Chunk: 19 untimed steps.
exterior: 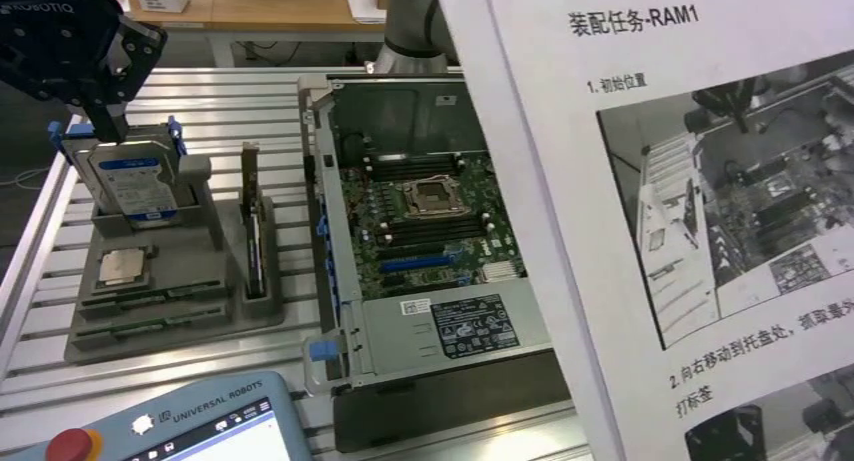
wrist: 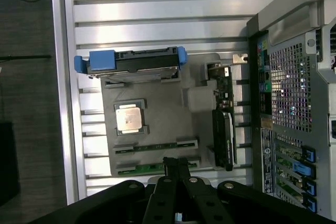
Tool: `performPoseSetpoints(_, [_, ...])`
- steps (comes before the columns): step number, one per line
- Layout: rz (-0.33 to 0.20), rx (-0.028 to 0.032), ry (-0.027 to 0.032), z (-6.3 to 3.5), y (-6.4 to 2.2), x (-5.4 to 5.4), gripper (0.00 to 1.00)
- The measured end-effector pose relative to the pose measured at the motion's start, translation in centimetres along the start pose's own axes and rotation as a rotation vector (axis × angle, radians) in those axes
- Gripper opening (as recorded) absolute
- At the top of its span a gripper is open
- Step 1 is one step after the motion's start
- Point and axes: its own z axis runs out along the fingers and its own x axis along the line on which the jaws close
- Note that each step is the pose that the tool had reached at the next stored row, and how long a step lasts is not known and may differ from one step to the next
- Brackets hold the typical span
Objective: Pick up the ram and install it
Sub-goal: 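Pick up the ram and move it above insertion slot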
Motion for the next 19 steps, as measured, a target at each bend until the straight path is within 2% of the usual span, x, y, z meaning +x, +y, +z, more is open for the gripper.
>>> performPoseSetpoints(7, [0.000, -0.0001, -0.0001, -1.47, 0.06, 0.0, 0.10])
performPoseSetpoints(19, [0.000, -0.0001, -0.0001, -1.49, 0.06, 0.0, 0.10])
